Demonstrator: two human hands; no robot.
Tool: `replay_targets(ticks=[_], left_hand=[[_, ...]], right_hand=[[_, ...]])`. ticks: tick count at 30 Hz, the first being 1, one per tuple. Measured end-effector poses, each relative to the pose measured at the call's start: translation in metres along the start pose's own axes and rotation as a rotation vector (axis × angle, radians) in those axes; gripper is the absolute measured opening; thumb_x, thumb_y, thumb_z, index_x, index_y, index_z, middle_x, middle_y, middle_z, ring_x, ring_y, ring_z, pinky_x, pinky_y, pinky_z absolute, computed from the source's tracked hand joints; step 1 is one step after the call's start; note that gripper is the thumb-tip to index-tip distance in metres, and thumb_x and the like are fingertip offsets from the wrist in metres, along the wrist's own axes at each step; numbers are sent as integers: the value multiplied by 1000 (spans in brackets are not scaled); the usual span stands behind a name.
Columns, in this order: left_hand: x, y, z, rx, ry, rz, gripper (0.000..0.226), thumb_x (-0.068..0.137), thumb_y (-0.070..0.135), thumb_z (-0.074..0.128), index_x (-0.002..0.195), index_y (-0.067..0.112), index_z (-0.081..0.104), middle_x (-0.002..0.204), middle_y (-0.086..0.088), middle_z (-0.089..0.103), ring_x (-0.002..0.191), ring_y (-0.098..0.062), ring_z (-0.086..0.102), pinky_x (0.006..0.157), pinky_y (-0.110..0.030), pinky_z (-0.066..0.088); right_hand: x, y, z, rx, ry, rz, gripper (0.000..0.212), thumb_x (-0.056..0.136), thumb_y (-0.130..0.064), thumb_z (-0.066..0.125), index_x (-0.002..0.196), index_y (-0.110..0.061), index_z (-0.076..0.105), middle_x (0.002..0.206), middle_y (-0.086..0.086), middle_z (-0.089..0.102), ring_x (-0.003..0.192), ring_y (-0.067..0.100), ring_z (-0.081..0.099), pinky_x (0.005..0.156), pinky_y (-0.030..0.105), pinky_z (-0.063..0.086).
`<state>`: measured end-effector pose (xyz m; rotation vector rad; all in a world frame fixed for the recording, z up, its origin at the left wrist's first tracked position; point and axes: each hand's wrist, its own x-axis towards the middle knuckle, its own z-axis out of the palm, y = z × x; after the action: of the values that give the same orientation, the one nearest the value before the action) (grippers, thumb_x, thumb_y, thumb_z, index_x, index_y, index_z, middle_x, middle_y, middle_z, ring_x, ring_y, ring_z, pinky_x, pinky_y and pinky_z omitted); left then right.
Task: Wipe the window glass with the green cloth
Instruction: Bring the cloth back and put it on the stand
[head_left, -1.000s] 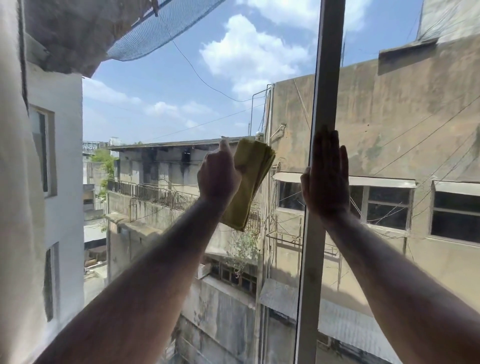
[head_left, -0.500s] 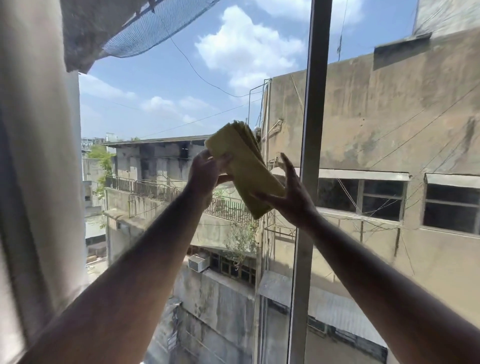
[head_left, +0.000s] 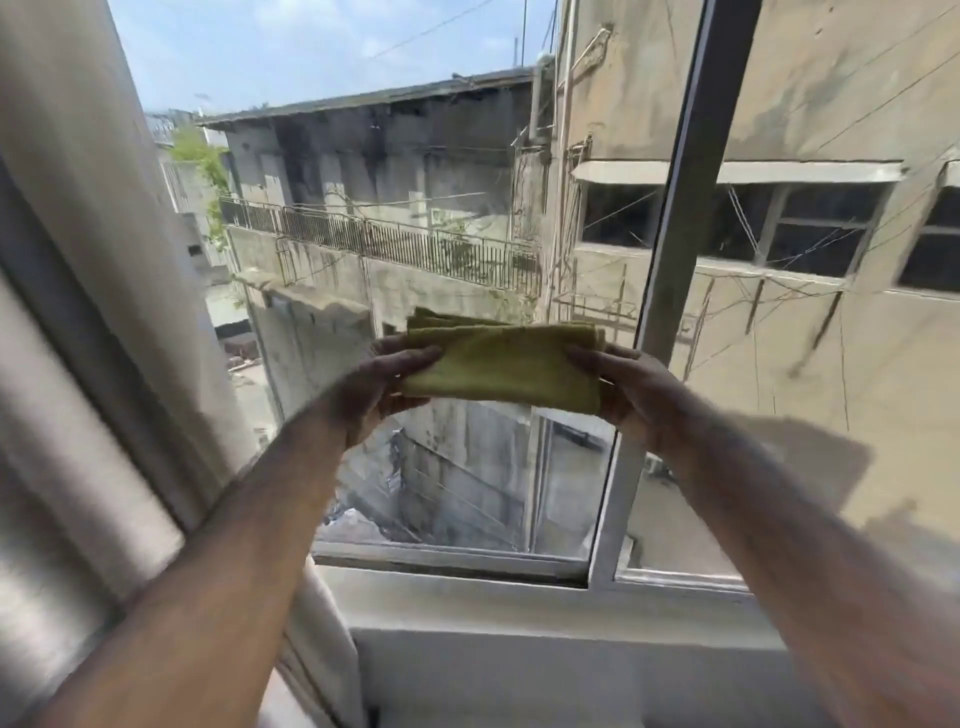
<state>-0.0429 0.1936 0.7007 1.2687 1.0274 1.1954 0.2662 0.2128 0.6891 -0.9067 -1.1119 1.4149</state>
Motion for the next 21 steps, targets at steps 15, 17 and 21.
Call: replay_targets(ticks=[15,17,21], left_hand=[[-139,-497,-22,240,-39,-746,13,97,17,70,106,18,79,91,6,83,79,-5,77,64,-17,62],[-164,-557,-16,273,-59,-834,12,99,13,68,110,16,73,96,4,82,81,-5,77,70,-21,65],[-206,-653,1,467,-171,-979,8,97,25,73,105,23,73,109,-11,78,97,-26,73,80,-36,57]], right_hand=[[-135,477,-131,-182,242,751,10,94,-12,78,104,-13,77,90,0,78,69,6,75,59,18,62],[-163,535,-146,-196,291,828,6,93,-7,78,94,-13,77,88,3,77,65,3,75,57,15,60],[-216,633,-170,-314,381,973,5,90,-7,81,95,-10,79,98,10,79,81,13,80,69,23,63]])
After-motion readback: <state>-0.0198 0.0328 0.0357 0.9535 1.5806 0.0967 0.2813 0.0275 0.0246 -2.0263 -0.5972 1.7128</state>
